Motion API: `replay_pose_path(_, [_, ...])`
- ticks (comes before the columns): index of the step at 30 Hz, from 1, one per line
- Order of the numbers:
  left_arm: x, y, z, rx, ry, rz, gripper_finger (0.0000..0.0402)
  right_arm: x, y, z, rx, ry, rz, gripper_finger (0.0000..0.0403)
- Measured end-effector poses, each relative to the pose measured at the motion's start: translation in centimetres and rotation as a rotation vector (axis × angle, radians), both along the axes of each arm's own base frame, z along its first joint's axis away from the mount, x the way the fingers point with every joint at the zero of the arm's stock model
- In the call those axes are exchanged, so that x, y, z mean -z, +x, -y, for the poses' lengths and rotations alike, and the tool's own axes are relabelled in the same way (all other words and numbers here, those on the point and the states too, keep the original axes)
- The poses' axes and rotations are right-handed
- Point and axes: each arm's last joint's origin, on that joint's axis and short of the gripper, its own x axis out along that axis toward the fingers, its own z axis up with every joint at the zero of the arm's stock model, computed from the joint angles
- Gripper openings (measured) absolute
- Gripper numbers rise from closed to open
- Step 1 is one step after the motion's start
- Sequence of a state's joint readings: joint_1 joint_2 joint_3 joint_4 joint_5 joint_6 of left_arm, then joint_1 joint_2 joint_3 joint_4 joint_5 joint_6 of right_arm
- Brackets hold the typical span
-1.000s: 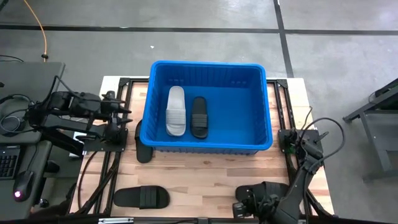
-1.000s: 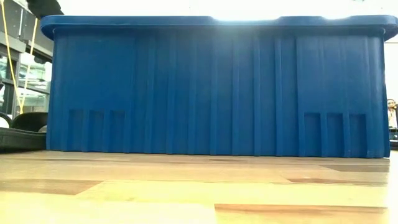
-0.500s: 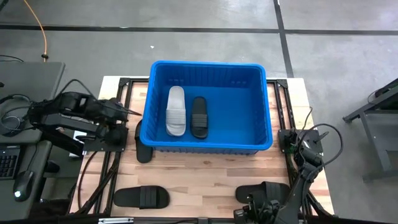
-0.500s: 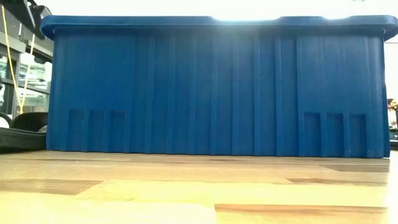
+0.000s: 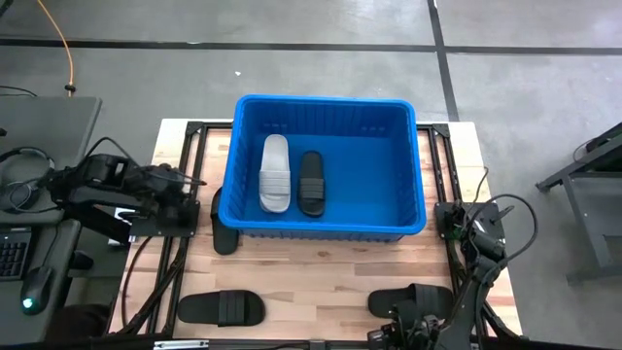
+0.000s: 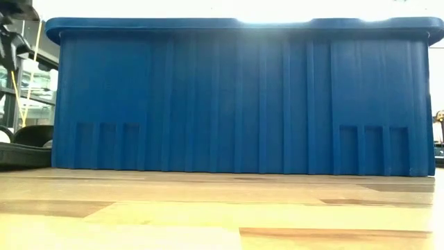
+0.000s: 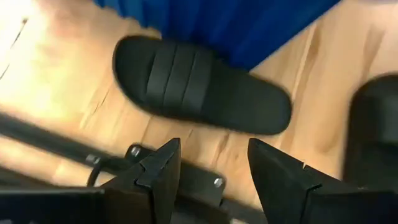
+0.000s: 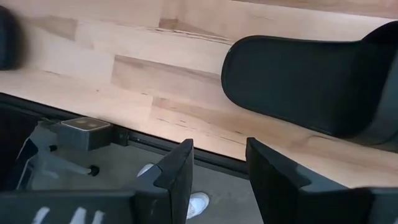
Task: Pick and place slides into bin
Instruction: Stack the black slide on top of the black slide in the blue bin
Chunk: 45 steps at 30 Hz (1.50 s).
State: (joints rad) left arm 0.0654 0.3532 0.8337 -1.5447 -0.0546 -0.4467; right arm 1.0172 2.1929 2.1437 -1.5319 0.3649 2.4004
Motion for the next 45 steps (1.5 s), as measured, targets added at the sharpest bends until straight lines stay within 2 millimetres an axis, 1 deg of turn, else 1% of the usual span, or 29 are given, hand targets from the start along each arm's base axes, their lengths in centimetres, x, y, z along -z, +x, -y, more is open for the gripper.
replay_pose_path(3, [-0.3, 0.4, 0.1, -0.013, -0.05, 0.047, 0.0161, 0.0, 0.0, 0.0, 0.0, 0.007, -0.001, 0.0138])
replay_pose_path(6, [-0.7, 1.0, 0.3, 0.008, -0.148, 0.123, 0.0131, 0.0, 0.0, 0.0, 0.001, 0.007, -0.004, 0.0138])
replay_pose_path(9, [-0.7, 1.0, 0.4, 0.0, -0.18, 0.123, 0.0099, 0.0, 0.1, 0.0, 0.002, 0.008, -0.003, 0.0138])
replay_pose_path(11, [-0.8, 1.0, 0.5, -0.025, -0.249, 0.143, 0.0082, 0.0, 0.1, 0.0, 0.002, 0.013, 0.0, 0.0138])
replay_pose_path(13, [-1.1, 1.1, 0.7, -0.029, -0.32, 0.208, 0.0067, 0.0, 0.1, 0.0, 0.003, 0.011, 0.001, 0.0138])
replay_pose_path(17, [-2.2, 1.5, 0.9, 0.02, -0.433, 0.379, 0.0037, 0.0, 0.1, 0.1, 0.002, 0.003, 0.001, 0.0138])
replay_pose_path(19, [-3.3, 1.8, 1.0, 0.045, -0.49, 0.51, 0.0022, 0.0, 0.1, 0.1, 0.003, -0.001, -0.002, 0.0138])
replay_pose_path(21, [-5.0, 2.2, 1.0, 0.066, -0.524, 0.696, 0.001, 0.0, 0.1, 0.1, 0.003, -0.003, -0.003, 0.0138])
replay_pose_path(25, [-9.7, 2.3, 1.1, 0.174, -0.618, 1.144, 0.0003, 0.0, 0.3, 0.3, 0.007, -0.008, -0.006, 0.0138])
replay_pose_path(27, [-12.5, 1.8, 1.1, 0.27, -0.616, 1.428, 0.0008, 0.0, 0.4, 0.5, 0.01, -0.017, -0.01, 0.0138])
replay_pose_path(29, [-14.8, 0.9, 1.1, 0.336, -0.59, 1.69, 0.0012, 0.0, 0.6, 0.7, 0.002, -0.028, -0.017, 0.0138])
replay_pose_path(30, [-15.6, 0.6, 1.1, 0.361, -0.586, 1.781, 0.0013, 0.0, 0.7, 0.8, 0.0, -0.03, -0.019, 0.0138])
replay_pose_path(31, [-16.0, 0.6, 1.1, 0.379, -0.59, 1.82, 0.0014, 0.0, 0.8, 0.9, 0.002, -0.034, -0.021, 0.0138])
replay_pose_path(33, [-16.6, 1.1, 1.1, 0.403, -0.622, 1.801, 0.0014, 0.0, 0.9, 1.0, -0.005, -0.043, -0.021, 0.0138])
replay_pose_path(36, [-17.3, 2.5, 1.3, 0.484, -0.643, 1.707, 0.0014, -0.1, 1.0, 1.1, -0.016, -0.066, -0.003, 0.0138])
replay_pose_path(38, [-17.5, 3.4, 1.3, 0.508, -0.661, 1.671, 0.0014, -0.1, 1.0, 1.1, -0.043, -0.084, 0.005, 0.0138])
replay_pose_path(41, [-17.2, 4.5, 1.4, 0.548, -0.695, 1.588, 0.0014, -0.1, 1.0, 1.1, -0.089, -0.096, -0.012, 0.0138])
replay_pose_path(45, [-16.4, 5.2, 1.8, 0.526, -0.739, 1.593, 0.0014, -0.1, 0.8, 1.0, -0.115, -0.107, -0.011, 0.0138])
